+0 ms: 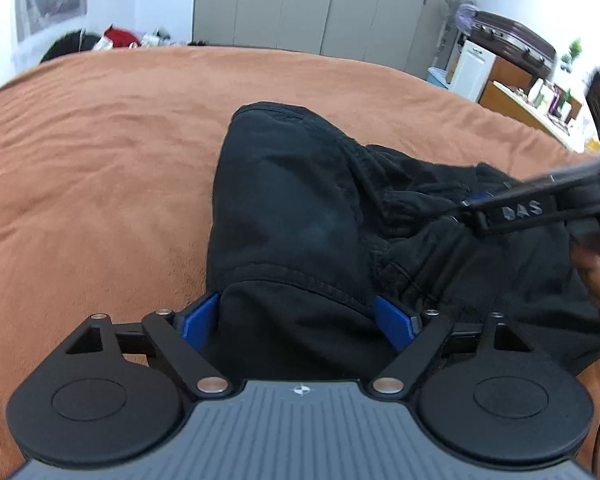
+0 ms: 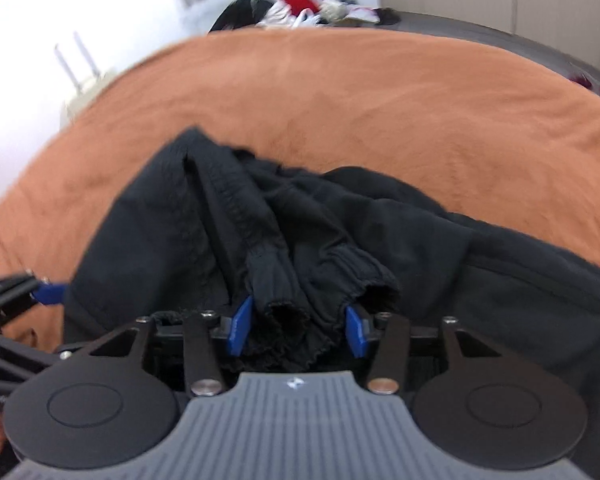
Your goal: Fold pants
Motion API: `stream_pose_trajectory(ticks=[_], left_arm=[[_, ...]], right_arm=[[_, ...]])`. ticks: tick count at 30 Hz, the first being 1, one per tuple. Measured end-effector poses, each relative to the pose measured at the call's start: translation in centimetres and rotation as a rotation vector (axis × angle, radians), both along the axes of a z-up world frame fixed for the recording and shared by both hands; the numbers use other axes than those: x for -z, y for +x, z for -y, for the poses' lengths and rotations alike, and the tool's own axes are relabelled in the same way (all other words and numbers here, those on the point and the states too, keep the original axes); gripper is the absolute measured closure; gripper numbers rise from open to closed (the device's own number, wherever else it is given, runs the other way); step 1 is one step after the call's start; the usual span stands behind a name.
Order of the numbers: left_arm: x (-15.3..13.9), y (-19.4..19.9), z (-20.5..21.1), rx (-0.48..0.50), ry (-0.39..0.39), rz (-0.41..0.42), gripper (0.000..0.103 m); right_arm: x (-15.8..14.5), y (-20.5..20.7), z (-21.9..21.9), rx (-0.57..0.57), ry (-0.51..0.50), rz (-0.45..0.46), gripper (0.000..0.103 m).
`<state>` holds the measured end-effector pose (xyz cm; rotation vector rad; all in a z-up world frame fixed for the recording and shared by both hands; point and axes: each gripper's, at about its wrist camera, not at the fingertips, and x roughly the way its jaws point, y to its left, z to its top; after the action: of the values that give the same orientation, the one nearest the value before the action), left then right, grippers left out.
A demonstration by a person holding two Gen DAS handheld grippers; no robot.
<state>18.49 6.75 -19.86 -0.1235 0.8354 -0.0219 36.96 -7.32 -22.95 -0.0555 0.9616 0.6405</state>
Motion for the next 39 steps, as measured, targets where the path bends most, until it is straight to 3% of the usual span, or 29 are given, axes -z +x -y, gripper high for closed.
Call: stream_pose_trajectory(ticks=[1, 3, 7, 10, 15, 18, 22, 26, 28, 31, 34, 36, 39], left_arm=[[0.0, -0.1, 0.0, 0.001, 0.002, 0.011, 0.006], [-0.1, -0.3, -0.3, 0.0, -0.029, 0.024, 0.005], [-0.6, -0.7, -1.1, 0.041, -0.139, 0.054, 0.005], [-0.5, -0.9, -0.7, 0.115, -0.168, 0.091, 0.005], [0.9, -0.7, 1.7, 0.232, -0.025, 0.097, 0.002], [1.5, -0.5, 2.5, 0.256, 0.017, 0.095, 0.0], [1.2, -0.4, 1.6, 0.23, -0.038, 0.098, 0.0], [-1.2, -0.6, -1.8, 0.11, -0.265, 0.094, 0.0], [-3.0, -0.1, -3.3, 0.079, -0.31, 0.108, 0.0], [-5.6, 1.5, -4.8, 0.046, -0.304, 0.143, 0.0], [-6.1, 3.8, -4.9, 0.042, -0.261, 0.143, 0.0], [-5.5, 5.3, -4.3, 0.049, -0.25, 0.135, 0.0], [-4.3, 6.8, -2.8, 0.067, -0.24, 0.133, 0.0]], right_arm=[[-0.1, -0.2, -0.5, -0.024, -0.01, 0.03, 0.083], [-0.4, -0.5, -1.0, -0.031, -0.039, 0.063, 0.087], [-2.7, -1.7, 1.1, 0.063, 0.009, 0.146, 0.088], [-3.9, -1.7, 2.1, 0.108, 0.002, 0.193, 0.088], [-1.1, 1.1, 2.8, 0.195, -0.012, 0.077, 0.087], [1.2, 1.2, 1.1, 0.183, -0.1, 0.114, 0.082], [0.6, 0.3, 1.3, 0.19, -0.096, 0.144, 0.073], [-2.5, -1.6, 3.5, 0.224, -0.059, 0.171, 0.071], [-4.3, -3.2, 4.4, 0.233, -0.04, 0.209, 0.071], [-6.5, -5.6, 5.1, 0.227, 0.016, 0.231, 0.07], [-6.4, -6.3, 3.6, 0.166, 0.075, 0.15, 0.071], [-4.7, -6.3, 1.9, 0.135, 0.047, 0.112, 0.076], [-3.0, -7.5, 0.2, 0.137, -0.072, 0.188, 0.076]])
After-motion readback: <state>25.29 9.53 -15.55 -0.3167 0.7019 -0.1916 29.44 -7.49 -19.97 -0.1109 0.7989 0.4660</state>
